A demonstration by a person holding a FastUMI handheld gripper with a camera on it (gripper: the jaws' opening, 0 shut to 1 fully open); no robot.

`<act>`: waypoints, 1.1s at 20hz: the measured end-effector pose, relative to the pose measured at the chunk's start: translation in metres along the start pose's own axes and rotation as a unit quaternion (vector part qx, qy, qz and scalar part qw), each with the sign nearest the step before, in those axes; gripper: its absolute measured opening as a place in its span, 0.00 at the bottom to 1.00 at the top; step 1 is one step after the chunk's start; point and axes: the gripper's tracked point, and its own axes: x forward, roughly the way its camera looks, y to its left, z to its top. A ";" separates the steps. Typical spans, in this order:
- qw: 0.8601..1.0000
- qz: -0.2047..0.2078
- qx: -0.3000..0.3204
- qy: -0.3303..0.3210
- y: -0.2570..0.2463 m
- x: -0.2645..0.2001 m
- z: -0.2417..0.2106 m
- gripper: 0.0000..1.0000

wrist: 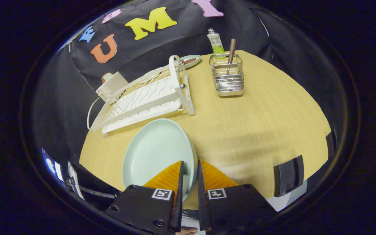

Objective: Take the plate from the dish rack, then take the spoon from the basket and place it into the plate.

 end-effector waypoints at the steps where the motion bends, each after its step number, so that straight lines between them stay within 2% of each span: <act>1: 1.000 0.000 -0.005 0.000 -0.003 0.003 0.000 0.27; 5: 0.999 0.001 -0.011 -0.042 -0.013 -0.002 0.015 0.26; 6: 0.998 -0.003 -0.020 -0.055 -0.016 -0.008 0.021 0.41; 8: 0.994 -0.037 -0.054 -0.085 -0.030 -0.016 0.036 0.70; 10: 0.987 -0.051 -0.080 -0.127 -0.032 -0.028 0.060 0.92; 12: 0.980 -0.055 -0.087 -0.172 -0.034 -0.035 0.087 0.92; 14: 0.975 -0.076 -0.078 -0.193 -0.046 -0.038 0.114 0.98; 20: 0.978 -0.099 -0.052 -0.173 -0.084 -0.005 0.183 1.00; 22: 0.979 -0.095 -0.039 -0.177 -0.091 0.008 0.206 1.00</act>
